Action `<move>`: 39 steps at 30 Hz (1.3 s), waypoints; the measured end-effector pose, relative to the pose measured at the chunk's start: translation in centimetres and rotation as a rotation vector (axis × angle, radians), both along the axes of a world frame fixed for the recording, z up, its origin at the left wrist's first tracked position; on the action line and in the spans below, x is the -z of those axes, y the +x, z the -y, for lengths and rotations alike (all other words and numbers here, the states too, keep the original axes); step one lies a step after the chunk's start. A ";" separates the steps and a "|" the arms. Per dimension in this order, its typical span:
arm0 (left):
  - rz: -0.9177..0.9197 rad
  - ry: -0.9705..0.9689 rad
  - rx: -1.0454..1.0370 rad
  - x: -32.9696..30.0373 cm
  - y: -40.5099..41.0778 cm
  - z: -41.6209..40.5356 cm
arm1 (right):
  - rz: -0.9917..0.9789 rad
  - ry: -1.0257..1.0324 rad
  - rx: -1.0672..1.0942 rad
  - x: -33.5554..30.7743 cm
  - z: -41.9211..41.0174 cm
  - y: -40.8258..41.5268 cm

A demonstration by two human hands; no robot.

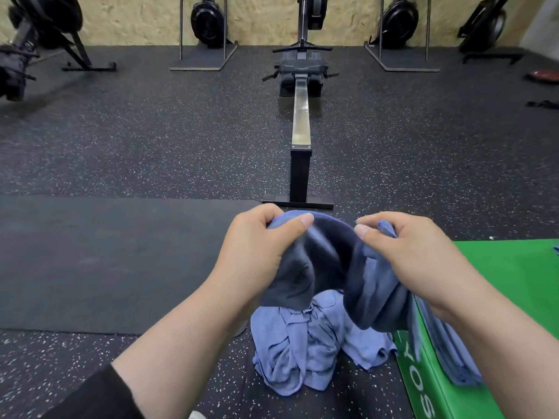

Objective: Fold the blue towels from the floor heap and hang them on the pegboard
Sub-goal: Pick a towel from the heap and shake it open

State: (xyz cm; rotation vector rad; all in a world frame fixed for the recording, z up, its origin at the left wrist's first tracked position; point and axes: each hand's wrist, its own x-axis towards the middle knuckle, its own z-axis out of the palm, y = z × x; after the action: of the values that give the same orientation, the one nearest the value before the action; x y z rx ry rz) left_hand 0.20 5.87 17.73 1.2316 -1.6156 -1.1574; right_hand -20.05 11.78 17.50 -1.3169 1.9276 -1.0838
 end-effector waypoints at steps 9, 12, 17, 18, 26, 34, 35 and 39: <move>-0.233 0.265 0.106 0.6 -0.1 0.1 | 0.454 -0.005 0.010 0.5 0.2 -0.1; -0.254 0.249 0.067 0.9 -0.3 0.0 | 0.484 -0.016 0.023 0.5 0.0 0.1; -0.295 0.310 -0.001 1.0 -0.6 -0.3 | 0.483 -0.002 0.057 0.0 -0.2 0.8; -0.296 0.309 0.003 0.9 -0.6 -0.2 | 0.482 0.003 0.062 0.0 -0.2 0.9; -0.197 0.227 -0.005 0.8 -1.0 -0.5 | 0.520 0.036 0.059 0.1 -0.1 1.6; -0.164 0.145 -0.030 0.5 -2.5 -1.8 | 0.534 0.024 -0.104 0.3 -0.1 3.3; -0.137 0.128 -0.024 0.4 -2.6 -1.9 | 0.537 0.026 -0.108 0.3 -0.1 3.5; -0.026 0.050 0.002 0.3 -2.9 -2.2 | 0.577 0.015 -0.124 0.1 -0.2 4.0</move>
State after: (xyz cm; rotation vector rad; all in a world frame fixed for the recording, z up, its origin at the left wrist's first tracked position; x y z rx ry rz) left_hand -2.69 8.09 17.43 1.2421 -1.5777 -1.2160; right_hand -16.08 12.00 17.38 -0.9592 1.4050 -1.2181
